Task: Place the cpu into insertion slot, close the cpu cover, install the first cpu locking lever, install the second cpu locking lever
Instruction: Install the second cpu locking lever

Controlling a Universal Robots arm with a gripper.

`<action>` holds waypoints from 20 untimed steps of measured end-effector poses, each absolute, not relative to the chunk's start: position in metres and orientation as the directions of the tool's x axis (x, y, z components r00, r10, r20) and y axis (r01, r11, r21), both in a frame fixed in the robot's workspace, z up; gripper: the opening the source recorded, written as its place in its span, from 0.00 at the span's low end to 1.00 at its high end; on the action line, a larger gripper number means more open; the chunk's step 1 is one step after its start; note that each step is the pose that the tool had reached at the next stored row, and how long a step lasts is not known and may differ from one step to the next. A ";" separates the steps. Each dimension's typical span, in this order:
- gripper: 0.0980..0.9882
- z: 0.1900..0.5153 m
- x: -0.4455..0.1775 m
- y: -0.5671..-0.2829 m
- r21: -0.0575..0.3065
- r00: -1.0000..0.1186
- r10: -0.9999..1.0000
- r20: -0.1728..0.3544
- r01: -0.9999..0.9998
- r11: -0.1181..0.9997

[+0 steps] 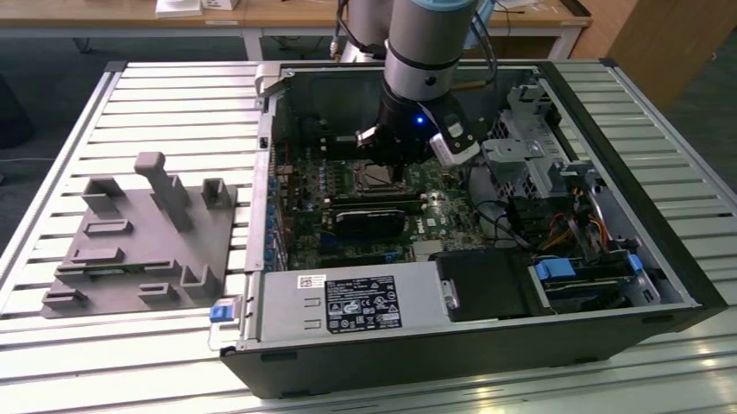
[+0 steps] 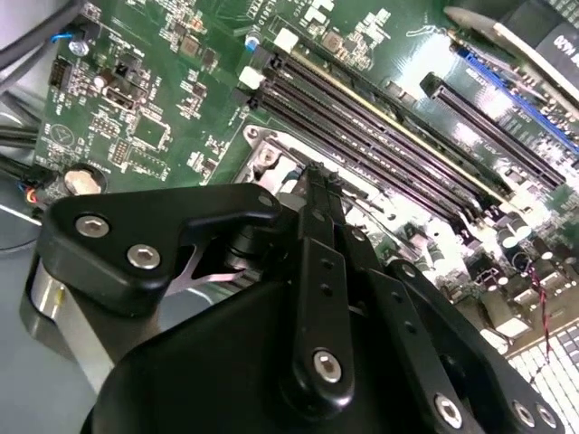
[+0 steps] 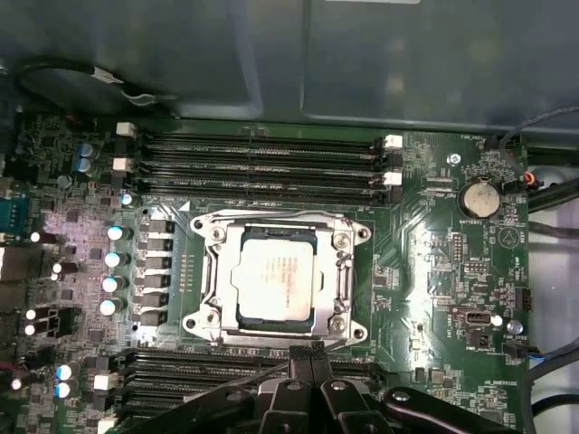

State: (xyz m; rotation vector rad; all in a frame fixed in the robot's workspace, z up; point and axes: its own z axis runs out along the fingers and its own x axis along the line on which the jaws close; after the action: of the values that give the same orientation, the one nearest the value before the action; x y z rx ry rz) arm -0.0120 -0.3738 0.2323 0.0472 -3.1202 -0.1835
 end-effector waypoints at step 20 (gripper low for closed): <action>0.02 0.232 -0.012 -0.376 0.122 -0.999 -0.031 0.022 -0.028 0.992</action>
State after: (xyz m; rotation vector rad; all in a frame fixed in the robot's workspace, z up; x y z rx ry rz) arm -0.0118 -0.3762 0.2323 0.0464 -3.1113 -0.1903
